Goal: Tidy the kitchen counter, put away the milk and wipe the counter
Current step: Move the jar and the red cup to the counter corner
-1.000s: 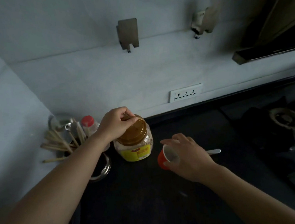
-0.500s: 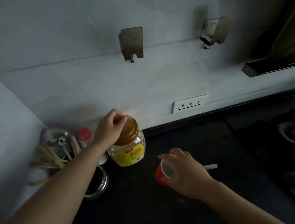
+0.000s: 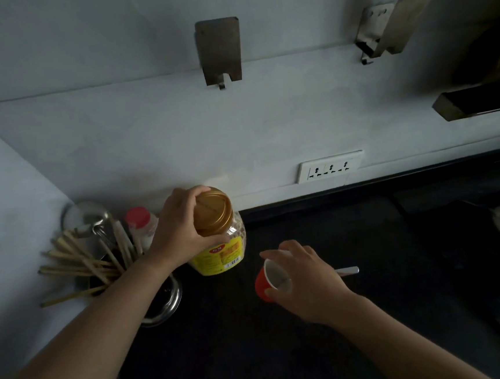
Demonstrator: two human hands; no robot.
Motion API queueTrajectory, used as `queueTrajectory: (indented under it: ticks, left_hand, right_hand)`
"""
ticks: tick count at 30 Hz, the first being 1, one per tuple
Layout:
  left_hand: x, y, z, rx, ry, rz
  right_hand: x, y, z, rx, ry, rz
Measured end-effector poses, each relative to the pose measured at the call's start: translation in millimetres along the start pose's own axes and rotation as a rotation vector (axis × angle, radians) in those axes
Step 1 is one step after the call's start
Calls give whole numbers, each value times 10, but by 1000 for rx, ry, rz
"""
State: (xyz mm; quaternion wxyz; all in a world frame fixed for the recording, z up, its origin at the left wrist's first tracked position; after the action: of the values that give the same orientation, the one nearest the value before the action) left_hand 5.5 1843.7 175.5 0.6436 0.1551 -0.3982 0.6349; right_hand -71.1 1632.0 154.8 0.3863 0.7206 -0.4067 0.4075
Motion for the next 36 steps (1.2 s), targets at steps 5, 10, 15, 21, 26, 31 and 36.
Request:
queueTrajectory:
  ticks: [5,10,15,21,26,31,36]
  left_hand:
    - [17,-42,-14,-39,-75,-54]
    - [29,-61,-12,-36,-79,-53]
    - [20,63,45,11,-136,19]
    - [41,530,64,155,0,196]
    - [-184,1124,-162,256,45,241]
    - [-679,1472,-464,371,-62,-60]
    - [-1006,1577,-679,414,-191,-241]
  right_hand:
    - [-8,-101,33,-2,9,1]
    - [-6,-206,28,0,14,-8]
    - [69,-290,25,2,21,20]
    - [74,-357,79,-12,55,27]
    - [-39,-402,87,-13,105,-6]
    - [-298,-472,-30,20,153,-66]
    - [-437,-645,-52,-1,226,-79]
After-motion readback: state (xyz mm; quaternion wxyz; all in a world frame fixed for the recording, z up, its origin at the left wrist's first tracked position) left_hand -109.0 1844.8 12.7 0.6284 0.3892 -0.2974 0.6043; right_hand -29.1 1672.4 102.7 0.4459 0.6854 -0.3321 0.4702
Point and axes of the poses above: each hand's wrist, its own y-axis away from the middle knuckle, its own x-axis out of the back of the hand, z = x × y, the point moved 6 cm from there along -y, towards the middle knuckle, and after that the axes turned 9 degrees about y, right-handed, at the moved point
